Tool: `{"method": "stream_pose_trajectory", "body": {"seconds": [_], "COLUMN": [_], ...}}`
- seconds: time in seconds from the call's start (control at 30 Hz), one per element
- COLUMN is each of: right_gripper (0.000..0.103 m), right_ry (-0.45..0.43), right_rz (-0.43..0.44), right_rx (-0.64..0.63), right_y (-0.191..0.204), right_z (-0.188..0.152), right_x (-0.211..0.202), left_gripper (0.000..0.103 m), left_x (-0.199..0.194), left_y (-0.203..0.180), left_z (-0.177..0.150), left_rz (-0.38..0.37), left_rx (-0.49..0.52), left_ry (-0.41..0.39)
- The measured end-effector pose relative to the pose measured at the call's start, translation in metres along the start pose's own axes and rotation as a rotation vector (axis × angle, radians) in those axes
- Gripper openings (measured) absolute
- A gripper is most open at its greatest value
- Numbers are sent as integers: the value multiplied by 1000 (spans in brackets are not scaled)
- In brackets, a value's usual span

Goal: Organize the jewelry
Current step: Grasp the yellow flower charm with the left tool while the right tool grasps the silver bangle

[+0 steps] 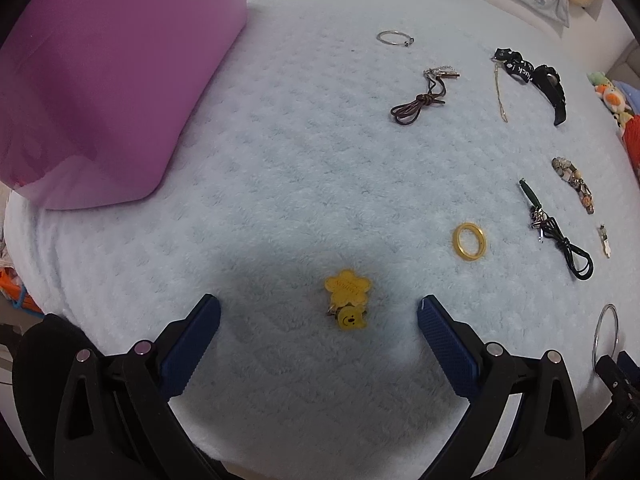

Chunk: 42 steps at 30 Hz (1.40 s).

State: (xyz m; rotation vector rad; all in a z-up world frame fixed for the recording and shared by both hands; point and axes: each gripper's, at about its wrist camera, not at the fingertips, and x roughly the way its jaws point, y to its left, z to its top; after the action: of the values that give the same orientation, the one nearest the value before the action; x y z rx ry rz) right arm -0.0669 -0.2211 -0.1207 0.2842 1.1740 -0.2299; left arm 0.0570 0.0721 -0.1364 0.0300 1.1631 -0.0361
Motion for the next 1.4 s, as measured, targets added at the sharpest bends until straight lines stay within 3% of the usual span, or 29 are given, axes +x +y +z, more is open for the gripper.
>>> {"method": "stream_pose_trajectory", "body": {"seconds": [0.33, 0.5, 0.8, 1.0, 1.13, 1.27, 1.3, 1.33, 1.4], "right_gripper": [92, 92, 95, 95, 93, 91, 88, 85, 76], "right_ry": [-1, 0, -73, -82, -71, -70, -72, -76, -84], "right_rz": [-4, -58, -45, -47, -42, -28, -24, -19, -12], "right_rx": [-68, -134, -128, -120, -133, -141, -142, -146, -160], "right_y": [17, 30, 28, 24, 25, 26, 26, 27, 28], "right_z": [4, 5, -1, -8, -1, 2, 3, 3, 3], "right_x": [3, 11, 20, 17, 16, 15, 14, 13, 10], "left_gripper": [97, 98, 98, 96, 83, 51, 47, 36, 31], "left_x": [2, 3, 4, 1, -5, -14, -15, -16, -19], "left_y": [-4, -4, -5, -2, -2, -12, -16, -20, -26], "left_z": [0, 0, -7, -6, -8, -13, -14, -15, -16], "left_rz": [9, 6, 14, 6, 1, -15, -7, -9, 3], "left_rx": [26, 25, 22, 1, 0, 44, 63, 81, 109], "left_ry": [-22, -28, -97, -95, -94, -104, -109, -112, -118]}}
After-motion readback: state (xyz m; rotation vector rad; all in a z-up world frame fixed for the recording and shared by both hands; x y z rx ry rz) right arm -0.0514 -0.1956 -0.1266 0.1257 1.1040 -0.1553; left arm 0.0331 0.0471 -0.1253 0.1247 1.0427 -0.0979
